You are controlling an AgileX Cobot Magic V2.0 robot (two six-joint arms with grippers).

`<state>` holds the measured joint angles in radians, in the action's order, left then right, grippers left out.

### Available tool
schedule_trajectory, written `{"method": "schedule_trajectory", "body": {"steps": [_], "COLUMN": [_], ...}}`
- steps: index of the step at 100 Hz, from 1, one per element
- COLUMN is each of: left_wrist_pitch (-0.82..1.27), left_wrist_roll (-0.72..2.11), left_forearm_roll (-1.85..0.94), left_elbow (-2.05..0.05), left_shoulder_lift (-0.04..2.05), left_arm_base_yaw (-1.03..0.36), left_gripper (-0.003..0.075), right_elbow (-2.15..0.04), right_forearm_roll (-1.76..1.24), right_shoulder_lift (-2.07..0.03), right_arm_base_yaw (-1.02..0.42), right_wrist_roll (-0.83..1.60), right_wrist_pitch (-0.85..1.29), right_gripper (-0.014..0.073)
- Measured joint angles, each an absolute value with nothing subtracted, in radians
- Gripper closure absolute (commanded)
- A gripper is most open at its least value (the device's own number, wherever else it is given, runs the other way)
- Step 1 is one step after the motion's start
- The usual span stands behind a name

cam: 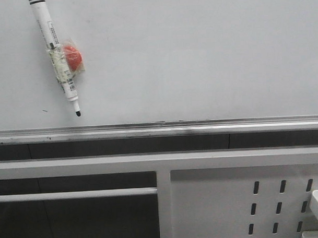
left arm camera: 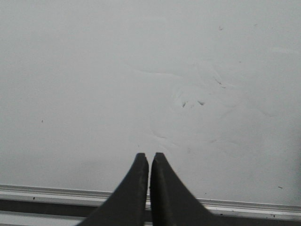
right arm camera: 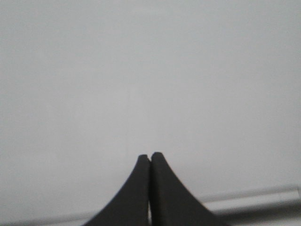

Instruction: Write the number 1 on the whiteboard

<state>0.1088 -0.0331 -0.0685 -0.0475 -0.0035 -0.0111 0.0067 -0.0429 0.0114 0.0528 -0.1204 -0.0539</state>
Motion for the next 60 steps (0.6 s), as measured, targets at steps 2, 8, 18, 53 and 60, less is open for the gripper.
{"method": "schedule_trajectory", "body": {"steps": [2, 8, 18, 53, 60], "left_wrist_pitch": [0.133, 0.205, 0.282, 0.042, 0.029], "left_wrist_roll": [-0.033, -0.033, -0.033, -0.033, -0.033], "left_forearm_roll": [-0.071, -0.073, -0.103, -0.178, -0.178], "left_elbow": [-0.064, -0.123, -0.219, -0.328, -0.330], "left_shoulder_lift": [-0.001, 0.030, 0.121, 0.338, 0.357], "left_arm_base_yaw": [-0.011, -0.011, -0.011, -0.011, -0.011], "left_gripper": [0.0740, 0.0740, 0.0740, 0.0739, 0.0733], "right_elbow": [0.007, 0.007, 0.002, -0.062, -0.094], "right_forearm_roll": [-0.054, -0.078, -0.091, -0.131, -0.132], "right_shoulder_lift": [0.011, 0.011, 0.013, 0.013, 0.013], "right_arm_base_yaw": [0.053, 0.053, 0.051, 0.018, 0.016], "right_wrist_roll": [-0.125, -0.154, -0.258, -0.339, -0.345], "right_wrist_pitch": [-0.098, -0.195, -0.166, -0.047, -0.028], "right_gripper": [0.0663, 0.0663, 0.0663, 0.0663, 0.0663]}}
